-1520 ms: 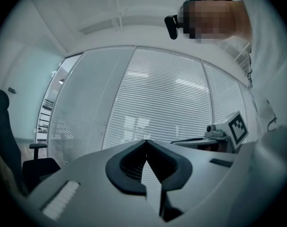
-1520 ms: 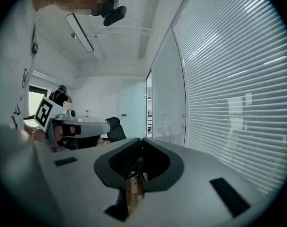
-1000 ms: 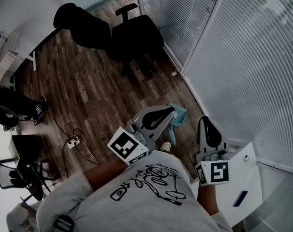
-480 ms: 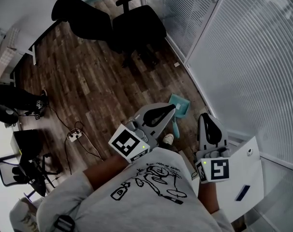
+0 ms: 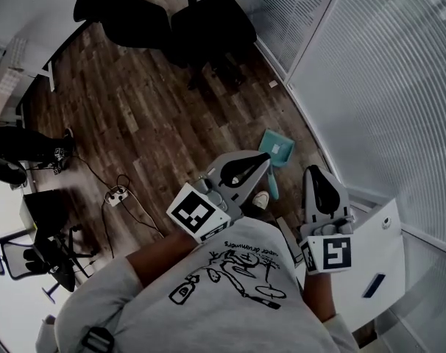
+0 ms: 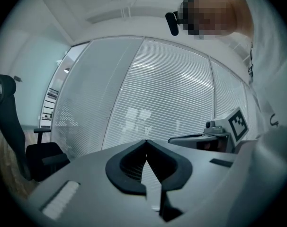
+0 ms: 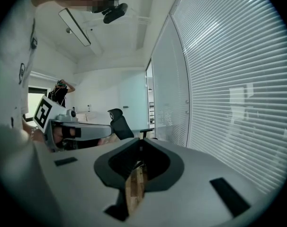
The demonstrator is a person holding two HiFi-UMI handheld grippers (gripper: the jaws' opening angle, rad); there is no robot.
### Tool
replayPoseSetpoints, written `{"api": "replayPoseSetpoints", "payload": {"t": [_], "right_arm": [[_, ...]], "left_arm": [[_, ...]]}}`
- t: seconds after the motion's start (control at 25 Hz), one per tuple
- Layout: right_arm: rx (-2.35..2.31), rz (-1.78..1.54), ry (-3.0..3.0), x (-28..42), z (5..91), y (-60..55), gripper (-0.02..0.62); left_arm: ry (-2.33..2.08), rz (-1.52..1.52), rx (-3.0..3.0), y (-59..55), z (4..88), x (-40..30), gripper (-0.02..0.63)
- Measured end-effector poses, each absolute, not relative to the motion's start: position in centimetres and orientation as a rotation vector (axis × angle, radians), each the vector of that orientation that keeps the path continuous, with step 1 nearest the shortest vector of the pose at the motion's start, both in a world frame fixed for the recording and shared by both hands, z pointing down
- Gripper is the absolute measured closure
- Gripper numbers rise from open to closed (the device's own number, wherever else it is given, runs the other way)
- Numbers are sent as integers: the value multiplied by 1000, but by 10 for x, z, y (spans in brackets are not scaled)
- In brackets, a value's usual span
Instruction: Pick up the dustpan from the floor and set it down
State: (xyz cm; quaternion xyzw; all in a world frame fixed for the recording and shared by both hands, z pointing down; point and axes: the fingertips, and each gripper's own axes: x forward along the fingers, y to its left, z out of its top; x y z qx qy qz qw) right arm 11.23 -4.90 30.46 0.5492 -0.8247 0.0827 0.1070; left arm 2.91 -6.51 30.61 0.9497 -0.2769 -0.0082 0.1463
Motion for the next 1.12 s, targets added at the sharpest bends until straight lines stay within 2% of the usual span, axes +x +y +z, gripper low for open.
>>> {"api": "replayPoseSetpoints", "payload": {"t": [1.12], "right_arm": [[1515,369,-2391,113,397,-49,577]], "left_arm": [[-772,124,2657,-57,398,38,604]]}}
